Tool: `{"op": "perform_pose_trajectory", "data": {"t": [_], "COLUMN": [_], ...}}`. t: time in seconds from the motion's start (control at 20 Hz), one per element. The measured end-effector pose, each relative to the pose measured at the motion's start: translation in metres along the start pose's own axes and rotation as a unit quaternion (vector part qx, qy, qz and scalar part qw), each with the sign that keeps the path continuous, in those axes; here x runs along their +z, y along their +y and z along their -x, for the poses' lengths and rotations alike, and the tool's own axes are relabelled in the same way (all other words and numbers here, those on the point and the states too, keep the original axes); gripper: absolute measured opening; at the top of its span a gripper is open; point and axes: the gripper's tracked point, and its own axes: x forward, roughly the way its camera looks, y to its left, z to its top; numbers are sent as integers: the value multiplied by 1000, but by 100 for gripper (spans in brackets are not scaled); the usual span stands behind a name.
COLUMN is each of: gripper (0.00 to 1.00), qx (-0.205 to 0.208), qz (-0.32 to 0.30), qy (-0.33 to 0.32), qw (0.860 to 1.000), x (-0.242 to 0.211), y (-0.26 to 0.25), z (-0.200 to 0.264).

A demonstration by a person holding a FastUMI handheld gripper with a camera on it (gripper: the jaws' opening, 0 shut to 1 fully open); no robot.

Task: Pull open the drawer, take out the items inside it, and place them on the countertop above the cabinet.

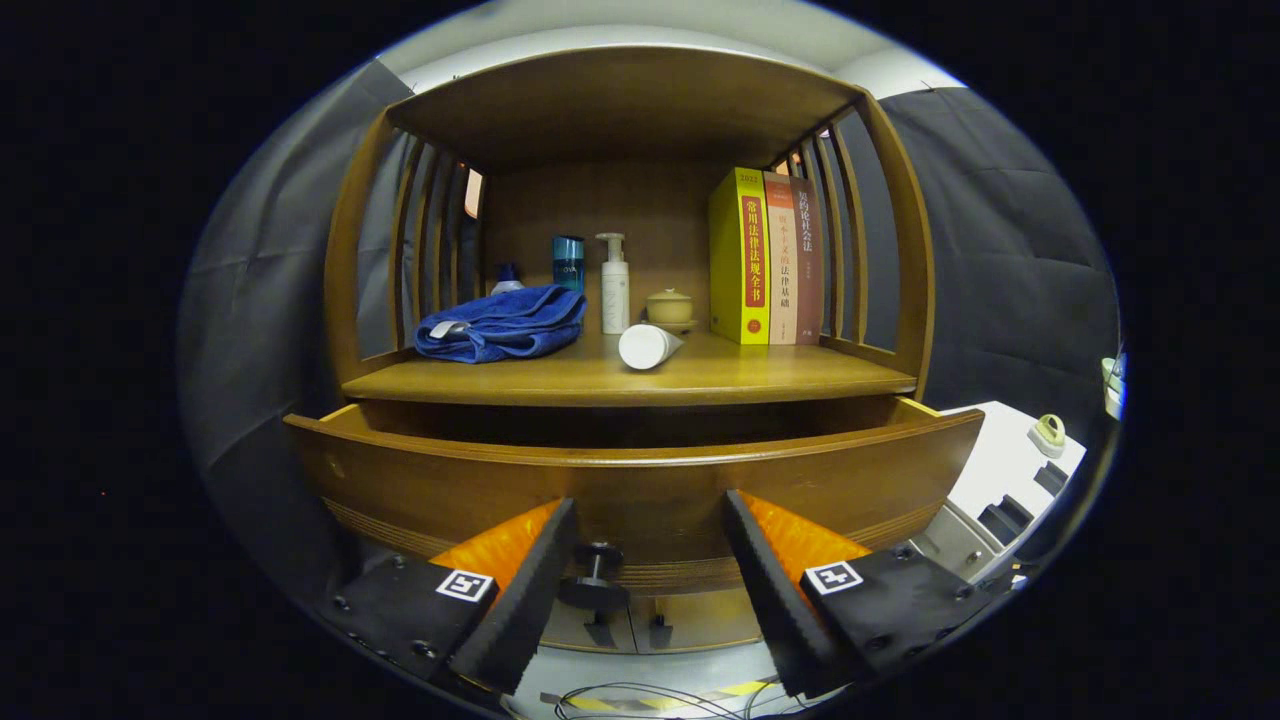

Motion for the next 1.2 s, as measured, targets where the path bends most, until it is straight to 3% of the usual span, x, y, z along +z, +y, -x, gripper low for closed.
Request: {"op": "perform_pose_trajectory", "data": {"t": [0.6, 0.85, 1.2], "gripper": [98, 99, 99], "qx": [0, -11, -18], "qz": [-9, -16, -21], "qy": [2, 12, -77], "qw": [1000, 1000, 997], "x": [14, 16, 141], "y": [0, -5, -36], "z": [-57, -56, 0]}}
